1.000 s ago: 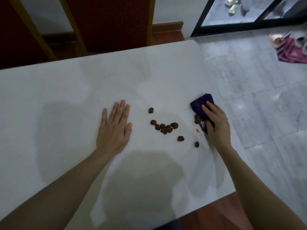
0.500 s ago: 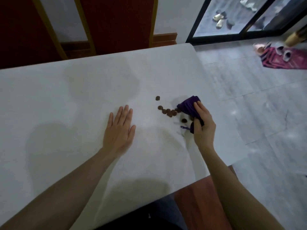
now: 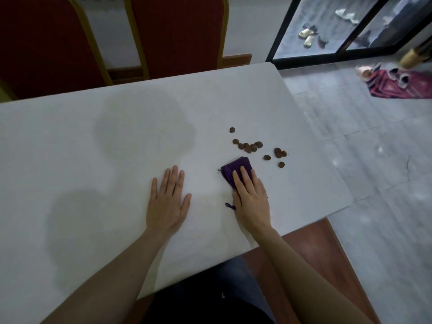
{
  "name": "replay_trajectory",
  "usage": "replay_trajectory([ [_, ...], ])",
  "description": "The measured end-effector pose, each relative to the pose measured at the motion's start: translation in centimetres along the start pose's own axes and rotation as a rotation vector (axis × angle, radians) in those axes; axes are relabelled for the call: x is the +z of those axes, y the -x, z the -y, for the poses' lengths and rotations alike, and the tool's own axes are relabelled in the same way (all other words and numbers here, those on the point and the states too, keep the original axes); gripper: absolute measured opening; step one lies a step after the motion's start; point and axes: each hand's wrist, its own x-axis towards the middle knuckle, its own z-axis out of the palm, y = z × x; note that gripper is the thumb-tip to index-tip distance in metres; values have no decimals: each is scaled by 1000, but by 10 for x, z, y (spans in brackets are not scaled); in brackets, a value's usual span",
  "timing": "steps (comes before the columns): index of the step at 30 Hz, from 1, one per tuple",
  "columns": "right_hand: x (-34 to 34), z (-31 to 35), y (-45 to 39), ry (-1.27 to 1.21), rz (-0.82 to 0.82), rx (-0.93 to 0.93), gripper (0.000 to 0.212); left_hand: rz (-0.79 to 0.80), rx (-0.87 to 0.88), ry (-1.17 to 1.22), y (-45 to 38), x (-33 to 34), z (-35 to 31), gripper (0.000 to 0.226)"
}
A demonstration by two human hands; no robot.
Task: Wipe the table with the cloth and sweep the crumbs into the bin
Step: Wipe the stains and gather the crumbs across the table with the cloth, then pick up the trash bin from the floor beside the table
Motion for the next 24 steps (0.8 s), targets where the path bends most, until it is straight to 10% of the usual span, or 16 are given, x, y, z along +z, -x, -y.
replay_trajectory([
  [7, -22, -8, -2, -87, 195, -36, 64, 40, 3, 41, -2, -5, -4, 69],
  [13, -58, -55, -16, -178, 18, 76, 53, -23, 134, 136, -49, -30, -42, 70],
  [24, -133, -261, -42, -138, -38, 372, 48, 21, 408, 243, -165, -33, -268, 73],
])
